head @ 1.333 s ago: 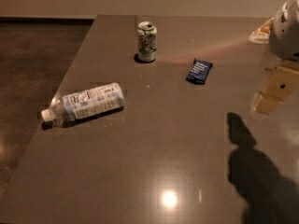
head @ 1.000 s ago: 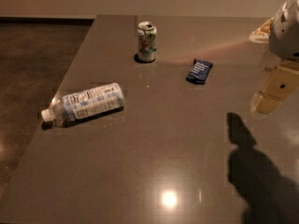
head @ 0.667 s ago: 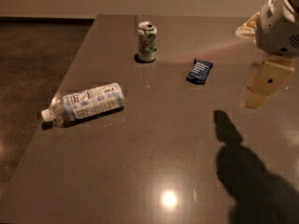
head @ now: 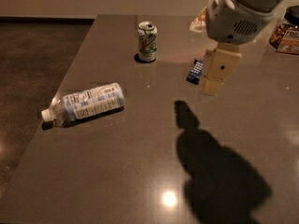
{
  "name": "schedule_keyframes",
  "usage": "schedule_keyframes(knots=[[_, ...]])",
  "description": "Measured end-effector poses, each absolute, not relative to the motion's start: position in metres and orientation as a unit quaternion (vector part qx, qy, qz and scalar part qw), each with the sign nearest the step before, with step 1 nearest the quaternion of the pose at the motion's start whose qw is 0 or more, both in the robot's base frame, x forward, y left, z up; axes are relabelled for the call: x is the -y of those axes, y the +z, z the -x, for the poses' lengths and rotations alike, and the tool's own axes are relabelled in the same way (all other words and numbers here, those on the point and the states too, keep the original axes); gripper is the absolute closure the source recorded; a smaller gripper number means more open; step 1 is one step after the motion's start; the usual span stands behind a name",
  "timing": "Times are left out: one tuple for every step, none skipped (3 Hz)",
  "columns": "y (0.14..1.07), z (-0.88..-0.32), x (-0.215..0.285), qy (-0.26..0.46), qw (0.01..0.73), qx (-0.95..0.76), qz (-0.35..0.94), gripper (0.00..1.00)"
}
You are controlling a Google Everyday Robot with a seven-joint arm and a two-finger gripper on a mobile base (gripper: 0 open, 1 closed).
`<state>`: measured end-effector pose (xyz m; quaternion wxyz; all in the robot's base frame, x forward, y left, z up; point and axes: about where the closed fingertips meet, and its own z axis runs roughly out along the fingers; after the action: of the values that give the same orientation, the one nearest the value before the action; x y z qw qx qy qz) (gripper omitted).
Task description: Pick blue plastic bottle
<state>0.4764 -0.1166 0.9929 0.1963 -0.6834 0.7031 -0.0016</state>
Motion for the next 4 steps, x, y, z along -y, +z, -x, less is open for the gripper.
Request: schedule_keyframes(knots=[[0.992,-0.490,0.073,0.026,0.193,-0.679,0.708,0.00],[0.990,-0.499,0.026,0.054,0.187,-0.653,0.732,0.00],[0.987,-0.502,-0.015,0.070,0.183,-0.629,0.752,0.00],[0.950,-0.503,-0.063,0.052,0.156,-0.601,0.782,0.00]])
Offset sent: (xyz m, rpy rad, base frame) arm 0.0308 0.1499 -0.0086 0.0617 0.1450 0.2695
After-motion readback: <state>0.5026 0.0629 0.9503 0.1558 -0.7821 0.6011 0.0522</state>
